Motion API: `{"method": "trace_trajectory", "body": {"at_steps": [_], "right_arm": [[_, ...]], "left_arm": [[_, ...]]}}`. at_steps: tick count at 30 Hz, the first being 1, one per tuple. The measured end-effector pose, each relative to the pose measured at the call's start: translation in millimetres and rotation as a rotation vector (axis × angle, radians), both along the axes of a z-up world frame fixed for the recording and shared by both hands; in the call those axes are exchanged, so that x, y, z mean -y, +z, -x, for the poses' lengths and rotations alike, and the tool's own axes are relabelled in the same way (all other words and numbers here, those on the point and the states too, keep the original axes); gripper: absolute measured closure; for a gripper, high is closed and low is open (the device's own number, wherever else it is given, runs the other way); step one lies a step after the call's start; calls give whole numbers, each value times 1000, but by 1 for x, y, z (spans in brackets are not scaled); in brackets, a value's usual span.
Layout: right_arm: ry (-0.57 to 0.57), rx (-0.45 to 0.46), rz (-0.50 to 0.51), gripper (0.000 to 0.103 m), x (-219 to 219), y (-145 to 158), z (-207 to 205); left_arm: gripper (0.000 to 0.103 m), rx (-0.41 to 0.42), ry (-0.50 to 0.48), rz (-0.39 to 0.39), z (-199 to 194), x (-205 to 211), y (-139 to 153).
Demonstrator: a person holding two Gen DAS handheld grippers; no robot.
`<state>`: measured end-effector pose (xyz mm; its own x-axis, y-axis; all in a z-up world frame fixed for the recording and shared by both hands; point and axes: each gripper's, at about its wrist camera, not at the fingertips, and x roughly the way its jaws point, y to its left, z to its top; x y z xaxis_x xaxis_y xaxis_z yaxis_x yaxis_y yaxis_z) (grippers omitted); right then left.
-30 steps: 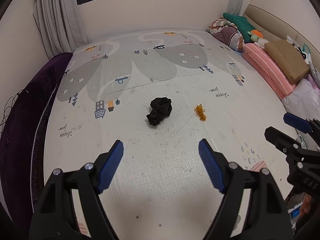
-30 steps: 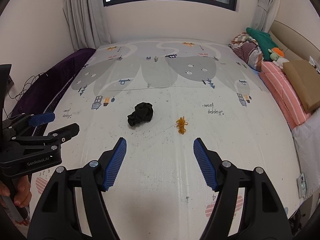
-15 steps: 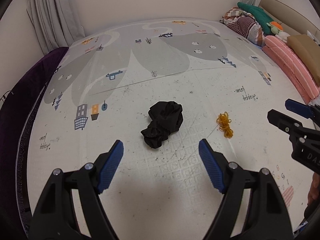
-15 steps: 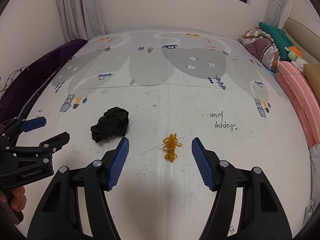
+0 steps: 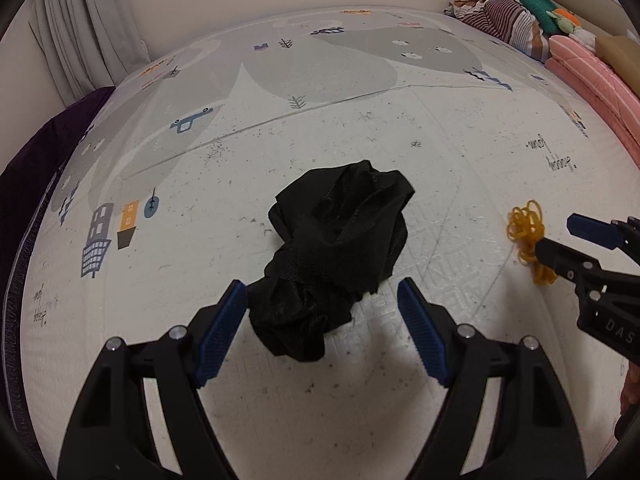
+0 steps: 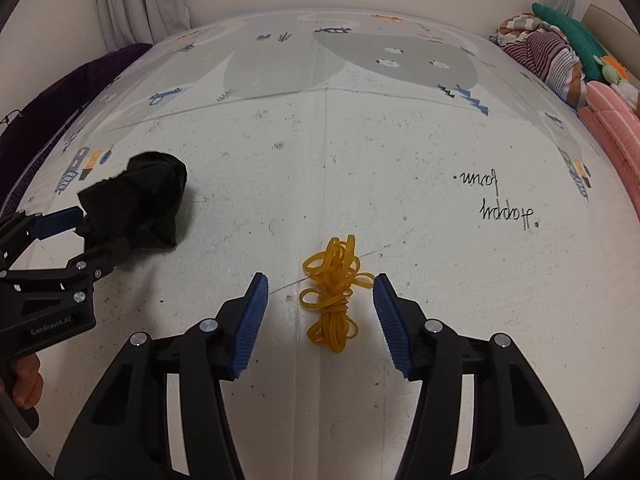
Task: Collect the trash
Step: 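Grasp the black cloth with left tool while right tool grasps the orange rubber bands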
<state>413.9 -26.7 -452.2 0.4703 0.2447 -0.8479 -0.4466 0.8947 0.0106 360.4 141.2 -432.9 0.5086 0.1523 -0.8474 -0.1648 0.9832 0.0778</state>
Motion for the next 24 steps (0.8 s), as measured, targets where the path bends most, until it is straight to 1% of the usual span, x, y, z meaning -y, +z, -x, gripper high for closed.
{"method": "trace_trajectory", "body": {"at_steps": [3,4,6,7,8,10,12,14,18,19,24], "right_arm": [[-7,-37,-7,60,-3,-18,-5],[-10,-51,-13,68,-3,-22,-6],[-16,-45,-8,75,-3,-25,-7],[-20,-40,-2,82,-3,-24,-7],[-23,-36,-5,87,-3,-22,-7],[-32,-39,-19,87,1,-17,-9],[-32,-31,-20,87,1,-11,-7],[-26,-19,-23,88,0,-4,-4],[-15,0,-36,88,-3,13,5],[-11,5,-38,88,-4,18,9],[-3,13,-54,88,-7,39,27]], "left_arm": [[25,5,3,-9,-10,-4,-14],[25,10,2,-11,-12,-4,-17],[27,17,1,-12,-14,-5,-18],[33,21,-3,-11,-14,-4,-18],[42,24,-9,-15,-14,-3,-16],[48,25,-21,-19,-14,-3,-13],[52,23,-28,-1,-13,-3,-9],[55,24,-30,-2,-11,-3,-6],[57,38,-34,25,-2,-2,9],[60,42,-34,31,1,-1,14],[61,62,-37,54,25,5,39]]}}
